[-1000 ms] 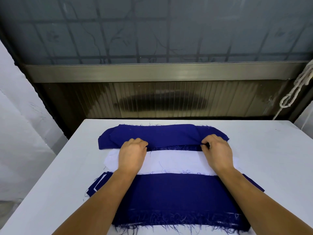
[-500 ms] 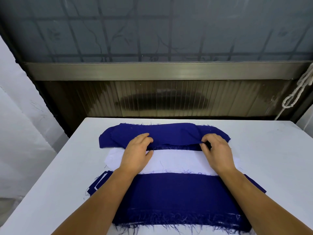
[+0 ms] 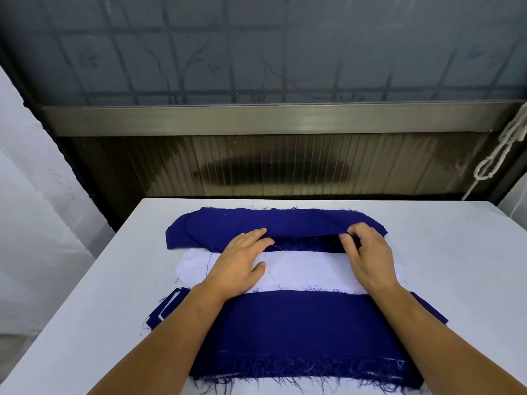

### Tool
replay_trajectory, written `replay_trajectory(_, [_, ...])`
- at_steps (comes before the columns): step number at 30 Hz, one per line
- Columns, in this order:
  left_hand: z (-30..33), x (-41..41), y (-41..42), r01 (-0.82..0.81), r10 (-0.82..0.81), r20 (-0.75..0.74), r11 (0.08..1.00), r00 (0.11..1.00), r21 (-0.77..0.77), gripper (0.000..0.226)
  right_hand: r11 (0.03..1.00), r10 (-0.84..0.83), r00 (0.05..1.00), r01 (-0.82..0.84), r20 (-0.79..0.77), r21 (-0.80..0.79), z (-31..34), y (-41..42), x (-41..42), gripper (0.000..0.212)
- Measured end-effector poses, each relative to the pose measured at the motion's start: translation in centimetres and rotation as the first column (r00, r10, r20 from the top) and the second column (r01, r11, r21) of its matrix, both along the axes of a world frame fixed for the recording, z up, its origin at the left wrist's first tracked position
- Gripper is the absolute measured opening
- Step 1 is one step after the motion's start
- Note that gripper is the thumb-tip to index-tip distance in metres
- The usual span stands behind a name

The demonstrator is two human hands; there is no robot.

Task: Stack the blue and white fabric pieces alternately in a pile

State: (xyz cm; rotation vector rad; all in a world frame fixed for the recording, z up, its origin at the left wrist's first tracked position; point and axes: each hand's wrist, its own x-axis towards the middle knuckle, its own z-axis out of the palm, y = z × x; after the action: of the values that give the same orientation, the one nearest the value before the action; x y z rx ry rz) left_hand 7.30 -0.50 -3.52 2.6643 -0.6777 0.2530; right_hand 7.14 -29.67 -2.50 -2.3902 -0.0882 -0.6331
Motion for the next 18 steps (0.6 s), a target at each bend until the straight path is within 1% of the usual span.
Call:
replay_trajectory(3, [-0.18, 0.07, 0.07, -0.013, 0.013, 0.008, 1.0, 1.0, -0.001, 0.056, 1.0, 0.008, 1.0, -0.008, -0.007, 0.006, -0.04, 0.03, -0.03, 0.017])
replay_trajectory(10, [-0.03, -0.1, 0.14, -0.01, 0.011, 0.022, 0.999, 1.0, -0.032, 0.059, 0.999, 0.016, 1.0, -0.015, -0.017, 0.033, 0.06, -0.05, -0.15, 0.008])
replay_trajectory(14, [-0.07, -0.12, 0.05, 0.004, -0.004, 0.033, 1.0, 0.999, 0.004, 0.059, 0.998, 0.029, 1.0, -0.029, -0.01, 0.051, 0.18, 0.04, -0.32, 0.007])
replay_trajectory(18, [-0.29, 0.11, 0.04, -0.026, 0.024, 0.043, 0.999, 0.999, 0.044, 0.063, 0.998, 0.037, 0.999, -0.037, -0.001, 0.051, 0.13, 0.05, -0.38, 0.006])
